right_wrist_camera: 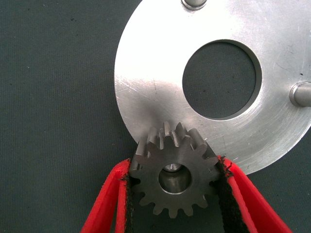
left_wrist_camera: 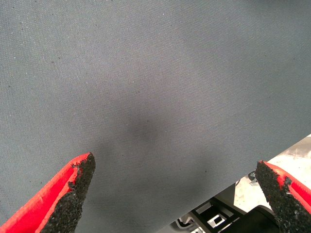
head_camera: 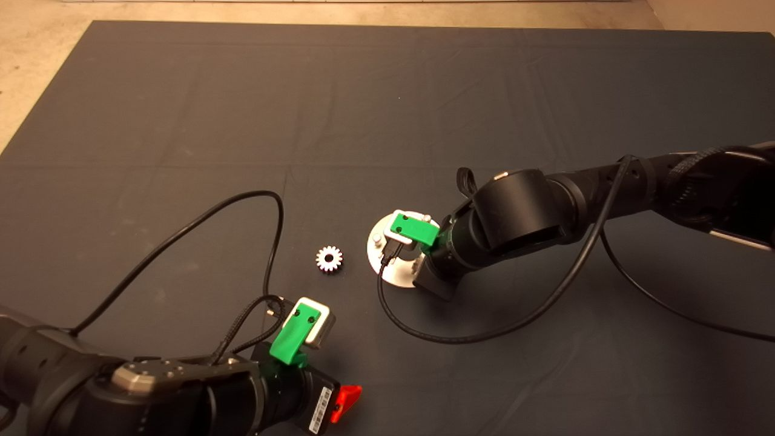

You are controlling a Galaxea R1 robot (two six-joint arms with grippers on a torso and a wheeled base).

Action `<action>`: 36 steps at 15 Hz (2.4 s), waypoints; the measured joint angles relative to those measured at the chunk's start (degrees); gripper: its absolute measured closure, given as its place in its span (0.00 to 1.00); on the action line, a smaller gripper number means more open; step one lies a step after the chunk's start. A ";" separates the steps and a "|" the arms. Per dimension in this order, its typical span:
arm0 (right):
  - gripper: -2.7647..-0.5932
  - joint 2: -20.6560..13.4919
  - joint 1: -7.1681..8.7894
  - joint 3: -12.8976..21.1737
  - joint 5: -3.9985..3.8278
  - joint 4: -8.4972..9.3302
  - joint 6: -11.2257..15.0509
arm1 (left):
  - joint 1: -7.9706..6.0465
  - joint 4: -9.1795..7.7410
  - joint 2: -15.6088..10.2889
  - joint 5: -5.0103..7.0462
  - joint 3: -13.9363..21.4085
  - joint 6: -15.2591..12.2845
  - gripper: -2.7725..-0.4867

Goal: Install three planetary gears onto the carrier pins

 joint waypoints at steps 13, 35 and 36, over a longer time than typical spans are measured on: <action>0.80 -0.13 -0.63 -0.63 -0.05 0.00 0.00 | 0.00 0.20 0.00 0.00 0.00 0.00 0.18; 0.45 -3.32 6.19 5.59 0.02 0.06 7.79 | 0.00 0.38 0.02 -0.01 0.00 -0.05 0.18; 0.45 -5.28 9.52 6.49 0.05 0.04 8.71 | 0.00 0.38 0.02 0.00 0.00 -0.07 0.18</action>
